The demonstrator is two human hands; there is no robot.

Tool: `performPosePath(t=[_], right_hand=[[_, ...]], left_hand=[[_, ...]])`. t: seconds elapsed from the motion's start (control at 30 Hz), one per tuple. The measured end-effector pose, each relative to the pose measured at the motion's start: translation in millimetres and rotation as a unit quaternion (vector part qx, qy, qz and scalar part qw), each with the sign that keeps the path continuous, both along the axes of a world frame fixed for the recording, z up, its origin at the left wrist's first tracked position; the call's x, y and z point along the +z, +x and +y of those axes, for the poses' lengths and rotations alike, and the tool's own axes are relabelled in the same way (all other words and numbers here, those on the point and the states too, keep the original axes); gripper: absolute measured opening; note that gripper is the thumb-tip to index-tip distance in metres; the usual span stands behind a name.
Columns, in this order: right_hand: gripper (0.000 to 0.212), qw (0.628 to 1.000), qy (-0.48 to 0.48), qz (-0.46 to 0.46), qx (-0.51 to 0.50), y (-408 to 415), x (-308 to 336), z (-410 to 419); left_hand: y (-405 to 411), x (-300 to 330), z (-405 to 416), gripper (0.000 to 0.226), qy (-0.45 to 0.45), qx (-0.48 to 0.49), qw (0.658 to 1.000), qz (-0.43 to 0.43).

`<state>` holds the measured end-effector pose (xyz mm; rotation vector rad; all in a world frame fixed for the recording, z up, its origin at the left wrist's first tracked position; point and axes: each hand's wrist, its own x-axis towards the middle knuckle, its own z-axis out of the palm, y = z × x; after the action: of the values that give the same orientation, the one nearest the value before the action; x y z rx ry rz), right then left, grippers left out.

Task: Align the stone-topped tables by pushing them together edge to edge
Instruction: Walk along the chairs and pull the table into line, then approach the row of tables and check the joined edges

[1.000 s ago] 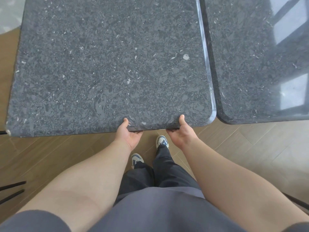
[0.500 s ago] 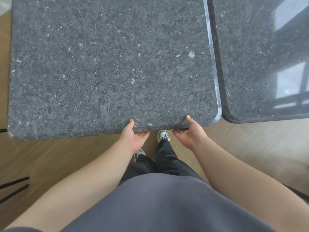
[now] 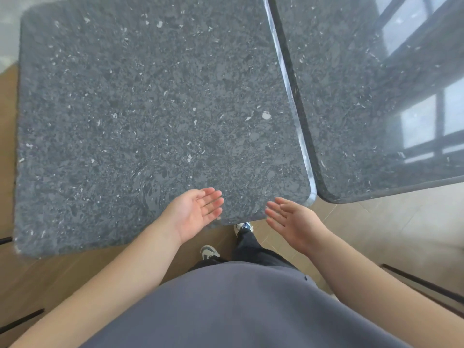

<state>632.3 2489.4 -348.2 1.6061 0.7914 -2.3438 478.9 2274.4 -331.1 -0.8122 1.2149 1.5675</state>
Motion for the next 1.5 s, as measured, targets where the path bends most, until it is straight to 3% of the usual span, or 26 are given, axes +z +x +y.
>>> performPosePath(t=[0.37, 0.67, 0.8, 1.07, 1.5], right_hand=[[0.023, 0.992, 0.079, 0.027, -0.093, -14, 52, 37], [0.023, 0.971, 0.167, 0.066, -0.159, -28, 103, -5], [0.022, 0.957, 0.217, 0.105, -0.163, -46, 128, -60], [0.022, 0.913, 0.281, 0.135, -0.263, -47, 170, -152], [0.027, 0.872, 0.327, 0.113, -0.347, 43, 186, -239]], left_hand=[[-42, 46, 29, 0.021, 0.018, -0.108, 0.986, 0.128], [-99, 92, -2, 0.022, 0.051, -0.203, 0.937, 0.281], [-132, 116, -32, 0.023, 0.118, -0.229, 0.921, 0.294], [-159, 153, -81, 0.026, 0.204, -0.289, 0.873, 0.335], [-83, 157, -97, 0.029, 0.235, -0.395, 0.83, 0.316]])
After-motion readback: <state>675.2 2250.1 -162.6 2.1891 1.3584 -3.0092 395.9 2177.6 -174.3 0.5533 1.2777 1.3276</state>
